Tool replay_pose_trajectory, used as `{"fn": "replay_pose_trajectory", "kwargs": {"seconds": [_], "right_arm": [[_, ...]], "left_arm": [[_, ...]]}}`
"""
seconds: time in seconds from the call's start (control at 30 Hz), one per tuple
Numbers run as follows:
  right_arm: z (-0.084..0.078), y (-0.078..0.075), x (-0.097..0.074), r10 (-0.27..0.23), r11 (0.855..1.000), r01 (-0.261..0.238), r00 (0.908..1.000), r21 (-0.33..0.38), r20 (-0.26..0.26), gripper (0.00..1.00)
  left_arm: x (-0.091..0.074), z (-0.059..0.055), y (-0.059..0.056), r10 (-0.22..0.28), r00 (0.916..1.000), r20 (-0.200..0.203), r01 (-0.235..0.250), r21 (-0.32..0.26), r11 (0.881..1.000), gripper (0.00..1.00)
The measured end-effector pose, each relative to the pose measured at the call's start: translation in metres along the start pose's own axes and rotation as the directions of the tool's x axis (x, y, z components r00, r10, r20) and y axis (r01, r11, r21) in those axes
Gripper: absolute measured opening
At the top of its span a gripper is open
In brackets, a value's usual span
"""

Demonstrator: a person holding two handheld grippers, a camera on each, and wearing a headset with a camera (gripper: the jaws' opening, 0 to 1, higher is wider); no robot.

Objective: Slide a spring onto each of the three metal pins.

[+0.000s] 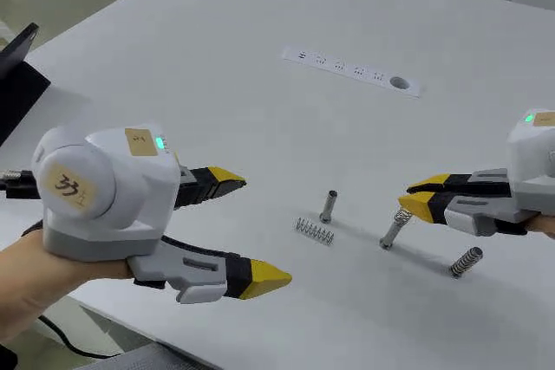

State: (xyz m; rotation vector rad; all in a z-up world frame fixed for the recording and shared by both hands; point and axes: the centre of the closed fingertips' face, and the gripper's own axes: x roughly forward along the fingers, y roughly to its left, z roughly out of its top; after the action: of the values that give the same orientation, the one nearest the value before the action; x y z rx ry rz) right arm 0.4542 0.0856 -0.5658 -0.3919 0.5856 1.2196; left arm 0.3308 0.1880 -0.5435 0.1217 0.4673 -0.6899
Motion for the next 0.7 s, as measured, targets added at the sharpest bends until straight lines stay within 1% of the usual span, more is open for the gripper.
{"fn": "replay_pose_trajectory", "kwargs": {"seconds": [0.03,0.13,0.2,0.33,0.4,0.47,0.53,0.63,0.7], "right_arm": [[-0.0003,-0.0003,0.0006,-0.004,1.000,0.004,1.0000,-0.011,-0.002,0.11],[0.0013,0.0013,0.0014,0.006,1.000,-0.006,1.0000,0.001,0.002,0.11],[0.0016,0.0018,0.0013,0.005,1.000,-0.005,1.0000,-0.010,-0.002,0.11],[0.0027,0.0044,0.0006,0.017,1.000,-0.017,0.9998,0.022,0.005,0.11],[0.0014,0.0035,0.0014,0.013,1.000,-0.013,0.9999,0.002,-0.002,0.11],[0.0021,0.0019,0.0011,0.011,1.000,-0.011,0.9999,0.021,-0.003,0.11],[0.0012,-0.0001,0.0006,0.001,1.000,-0.001,0.9999,0.011,-0.010,0.11],[0.0005,-0.0007,-0.0002,0.002,1.000,-0.002,0.9999,0.022,-0.013,0.11],[-0.0023,-0.0006,-0.0005,0.004,1.000,-0.004,0.9997,0.018,-0.025,0.11]], "left_arm": [[0.0005,0.0004,-0.0001,-0.001,1.0000,0.000,0.001,0.000,1.000,0.72],[0.0018,0.0008,-0.0006,-0.004,1.0000,-0.005,0.004,0.004,1.000,0.72],[0.0023,0.0013,-0.0007,-0.005,1.0000,-0.007,0.005,0.007,1.000,0.72],[0.0031,0.0026,-0.0002,-0.006,1.0000,-0.005,0.006,0.005,1.000,0.72],[0.0037,0.0022,0.0000,-0.006,0.9999,-0.010,0.006,0.007,1.000,0.71],[0.0043,0.0025,-0.0007,-0.009,0.9999,-0.011,0.009,0.008,1.000,0.71],[0.0047,0.0027,-0.0013,-0.011,0.9999,-0.012,0.011,0.011,1.000,0.71],[0.0048,0.0028,-0.0014,-0.011,0.9999,-0.012,0.011,0.009,1.000,0.71],[0.0049,0.0022,-0.0014,-0.010,0.9999,-0.014,0.010,0.008,1.000,0.71]]}}
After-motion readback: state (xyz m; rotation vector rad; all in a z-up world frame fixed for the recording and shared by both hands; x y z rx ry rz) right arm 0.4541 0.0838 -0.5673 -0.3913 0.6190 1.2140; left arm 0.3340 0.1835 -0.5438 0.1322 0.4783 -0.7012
